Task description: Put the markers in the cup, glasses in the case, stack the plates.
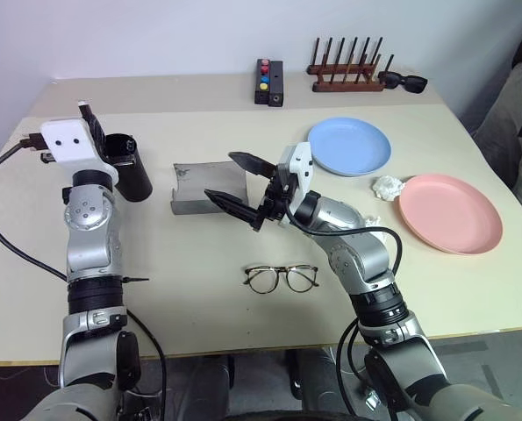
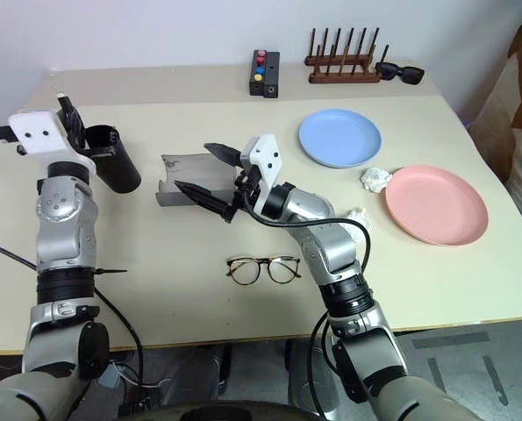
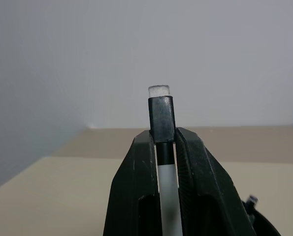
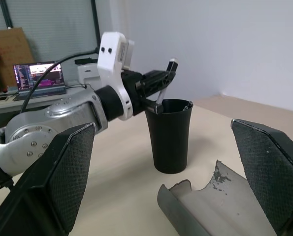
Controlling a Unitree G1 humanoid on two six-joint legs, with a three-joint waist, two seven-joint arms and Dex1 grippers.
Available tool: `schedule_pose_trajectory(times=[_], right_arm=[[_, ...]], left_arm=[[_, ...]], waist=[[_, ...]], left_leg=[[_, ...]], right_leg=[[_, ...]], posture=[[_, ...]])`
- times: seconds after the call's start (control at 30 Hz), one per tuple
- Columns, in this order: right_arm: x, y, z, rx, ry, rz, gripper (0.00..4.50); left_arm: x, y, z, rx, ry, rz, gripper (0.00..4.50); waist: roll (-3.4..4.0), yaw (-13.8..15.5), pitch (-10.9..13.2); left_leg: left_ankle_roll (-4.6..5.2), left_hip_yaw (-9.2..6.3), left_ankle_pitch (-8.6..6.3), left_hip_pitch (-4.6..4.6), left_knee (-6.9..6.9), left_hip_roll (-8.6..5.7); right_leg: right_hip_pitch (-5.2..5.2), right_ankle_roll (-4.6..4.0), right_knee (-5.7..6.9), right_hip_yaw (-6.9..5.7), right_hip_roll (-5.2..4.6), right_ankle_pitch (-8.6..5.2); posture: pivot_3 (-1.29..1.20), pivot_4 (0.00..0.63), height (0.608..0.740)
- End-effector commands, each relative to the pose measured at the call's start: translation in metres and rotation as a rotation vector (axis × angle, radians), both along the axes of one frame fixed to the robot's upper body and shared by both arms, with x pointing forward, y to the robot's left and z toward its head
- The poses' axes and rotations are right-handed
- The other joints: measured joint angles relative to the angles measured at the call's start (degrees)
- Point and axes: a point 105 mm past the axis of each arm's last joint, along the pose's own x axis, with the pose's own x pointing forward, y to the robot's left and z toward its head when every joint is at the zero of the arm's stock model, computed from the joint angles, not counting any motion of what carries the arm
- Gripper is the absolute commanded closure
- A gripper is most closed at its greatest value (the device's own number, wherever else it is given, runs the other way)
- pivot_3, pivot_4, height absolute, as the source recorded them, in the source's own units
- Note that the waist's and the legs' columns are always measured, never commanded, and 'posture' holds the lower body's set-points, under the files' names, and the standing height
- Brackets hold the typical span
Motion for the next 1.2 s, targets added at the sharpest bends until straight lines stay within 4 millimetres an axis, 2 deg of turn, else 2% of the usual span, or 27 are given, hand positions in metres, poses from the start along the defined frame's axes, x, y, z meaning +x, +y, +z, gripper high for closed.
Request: schedule_pose_trajectory(times=[0.03,0.27,0.4,0.5,0.6,0.7,0.8,0.9,1.03,1.2], right_arm=[[-0.007,0.002,0.014,0.040,-0.039,0.029,0.00],[-0.008,0.002,0.013,0.038,-0.039,0.030,0.00],[-0.007,0.001,0.014,0.035,-0.041,0.026,0.00],[-0.005,-0.002,0.014,0.030,-0.045,0.014,0.00],[-0.001,-0.009,0.014,0.018,-0.053,-0.011,0.00],[0.002,-0.017,0.014,0.005,-0.059,-0.032,0.00],[0.003,-0.027,0.011,-0.030,-0.065,-0.049,0.00],[0.001,-0.035,0.005,-0.075,-0.060,-0.040,0.00],[-0.007,-0.042,-0.006,-0.146,-0.044,-0.005,0.00],[-0.018,-0.046,-0.030,-0.278,-0.001,0.028,0.00]], left_arm=[[-0.004,0.000,0.014,0.003,-0.054,0.003,3.50],[-0.003,-0.001,0.012,-0.004,-0.046,0.013,0.26],[-0.005,-0.006,0.022,-0.017,-0.083,-0.015,0.26],[-0.006,-0.021,0.040,-0.026,-0.143,-0.150,0.26],[-0.008,-0.046,0.062,0.046,-0.136,-0.381,0.12],[-0.015,-0.076,0.064,0.169,-0.044,-0.623,0.12],[-0.029,-0.103,0.044,0.312,0.133,-0.864,0.12],[-0.034,-0.108,0.022,0.334,0.304,-0.990,0.12],[-0.038,-0.103,-0.016,0.459,0.566,-1.058,0.12],[-0.025,-0.085,-0.055,0.633,0.778,-1.025,0.12]], waist=[[0.00,-0.01,0.00],[0.00,-0.01,0.00],[0.00,-0.01,0.00],[0.00,-0.01,0.00],[0.00,-0.01,0.00],[0.00,-0.11,0.00],[0.04,-0.26,0.02],[0.09,-0.26,0.05],[0.10,-0.28,0.06],[0.10,-0.12,0.06]], left_leg=[[0.00,0.00,0.00,0.00,0.00,0.00],[0.00,0.00,0.00,0.00,0.00,0.00],[0.00,0.00,0.00,0.00,0.00,0.00],[0.00,0.00,0.00,0.00,0.00,0.00],[0.00,0.00,0.00,-0.01,0.01,0.00],[0.00,0.00,0.00,-0.01,0.01,0.00],[0.01,0.01,-0.01,0.00,-0.03,0.00],[0.02,0.02,-0.01,0.02,-0.03,0.02],[0.04,0.02,-0.02,0.02,-0.03,0.04],[0.05,0.03,-0.02,0.01,-0.02,0.04]], right_leg=[[0.00,0.00,0.00,0.00,0.00,0.00],[0.00,0.00,0.00,0.00,0.00,0.00],[0.00,0.00,0.00,0.00,0.00,0.00],[0.00,0.00,0.00,0.00,0.00,0.00],[0.00,0.00,0.01,0.00,0.00,0.00],[0.01,0.00,-0.01,0.00,0.00,0.00],[0.01,-0.01,0.00,0.01,0.00,-0.01],[0.01,-0.02,0.01,0.02,0.02,-0.02],[-0.02,-0.03,0.04,0.03,0.06,-0.03],[-0.02,-0.03,0.04,0.03,0.05,-0.04]], posture=[[0.00,0.150,0.740],[0.00,0.150,0.740],[0.00,0.150,0.740],[0.00,0.150,0.740],[0.00,0.150,0.740],[0.00,0.150,0.740],[0.00,0.150,0.740],[0.00,0.150,0.740],[0.00,0.150,0.740],[0.00,0.150,0.740]])
